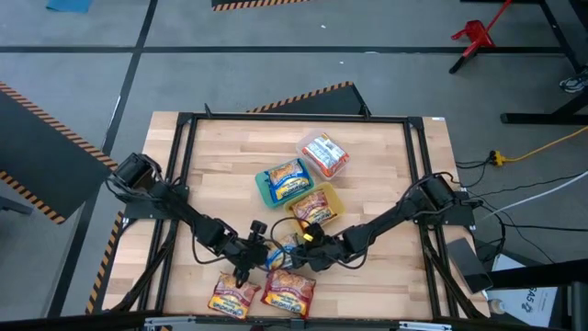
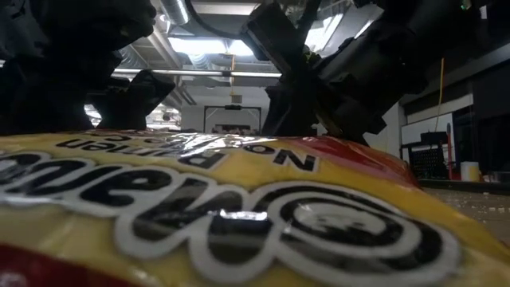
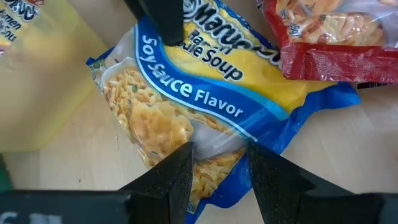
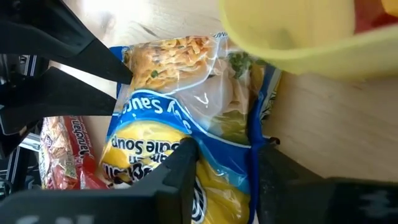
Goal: Sort Maruchan noodles
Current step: Put the blue noodle pack into the green bin
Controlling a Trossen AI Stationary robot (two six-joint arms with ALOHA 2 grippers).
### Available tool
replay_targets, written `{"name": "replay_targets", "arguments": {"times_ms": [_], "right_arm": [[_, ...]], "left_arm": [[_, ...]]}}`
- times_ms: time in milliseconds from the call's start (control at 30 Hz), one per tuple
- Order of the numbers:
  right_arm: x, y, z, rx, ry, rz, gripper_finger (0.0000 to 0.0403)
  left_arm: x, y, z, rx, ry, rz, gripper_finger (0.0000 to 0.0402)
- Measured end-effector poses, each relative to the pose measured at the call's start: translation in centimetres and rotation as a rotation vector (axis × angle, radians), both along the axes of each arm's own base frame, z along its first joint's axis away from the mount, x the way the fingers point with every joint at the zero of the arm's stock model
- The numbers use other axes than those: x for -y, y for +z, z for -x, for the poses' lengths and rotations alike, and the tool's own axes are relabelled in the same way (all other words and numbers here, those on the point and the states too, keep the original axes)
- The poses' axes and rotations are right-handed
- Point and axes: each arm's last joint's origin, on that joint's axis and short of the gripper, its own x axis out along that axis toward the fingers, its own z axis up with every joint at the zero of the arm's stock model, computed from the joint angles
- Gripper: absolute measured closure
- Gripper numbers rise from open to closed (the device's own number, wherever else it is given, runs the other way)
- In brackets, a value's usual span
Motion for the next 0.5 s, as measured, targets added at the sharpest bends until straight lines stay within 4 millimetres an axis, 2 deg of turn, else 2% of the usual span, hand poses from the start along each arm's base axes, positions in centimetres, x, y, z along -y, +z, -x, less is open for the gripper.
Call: {"name": "replay_targets", "arguments": {"times_ms": [133,500], "right_arm": [[-0.1,0.3,-0.4,0.012,0.01,0.008,0.0304],[-0.9,3.0,-2.2,0.055,0.08,0.07,0.0306]], "left_arm": [[-0.2,0.8,0.1,0.022,0.016,0.013,0.0255],[-0.5,3.2,0.5,0.097,0.038,0.057,0.0255]]}}
